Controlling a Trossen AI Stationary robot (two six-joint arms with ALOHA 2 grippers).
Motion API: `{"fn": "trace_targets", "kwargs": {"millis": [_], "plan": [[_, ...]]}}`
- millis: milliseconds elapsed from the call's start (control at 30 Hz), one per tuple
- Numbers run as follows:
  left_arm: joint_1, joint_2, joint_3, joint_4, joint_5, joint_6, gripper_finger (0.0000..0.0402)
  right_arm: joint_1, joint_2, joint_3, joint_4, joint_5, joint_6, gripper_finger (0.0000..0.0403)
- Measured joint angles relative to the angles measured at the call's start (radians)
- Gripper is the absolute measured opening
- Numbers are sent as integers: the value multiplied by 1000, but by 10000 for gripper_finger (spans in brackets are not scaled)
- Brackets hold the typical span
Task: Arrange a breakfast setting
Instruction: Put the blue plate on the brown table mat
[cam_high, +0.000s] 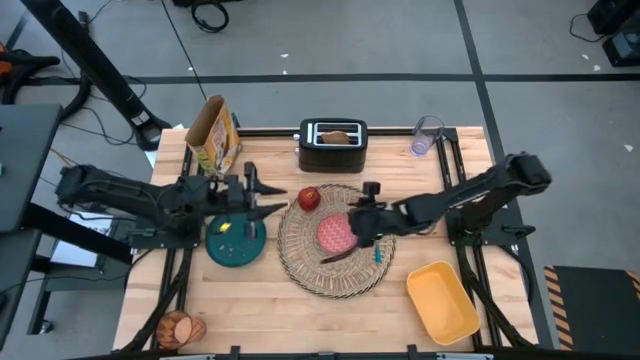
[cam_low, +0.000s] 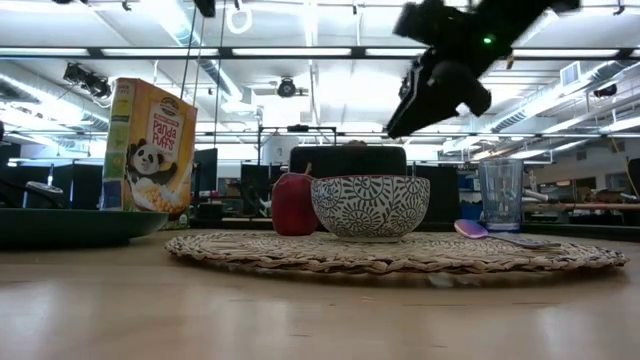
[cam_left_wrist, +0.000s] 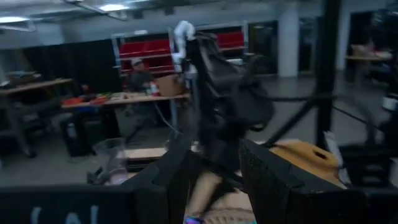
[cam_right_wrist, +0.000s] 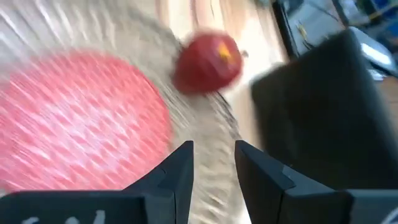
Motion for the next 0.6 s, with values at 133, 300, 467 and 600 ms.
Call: {"fn": "trace_targets", "kwargs": {"millis": [133, 300, 467, 600], "plan": [[82, 69, 0, 72, 28, -53, 144, 8, -89, -223, 384, -53, 22, 125], [184, 147, 0, 146, 48, -70, 145, 7, -158, -441, 842, -107, 18, 126], [279, 185, 24, 173, 59, -53, 163, -32, -219, -551, 1080, -182, -30, 126], [342, 221, 54, 171, 171, -51, 191, -77, -263, -572, 1068, -189, -18, 134]]}}
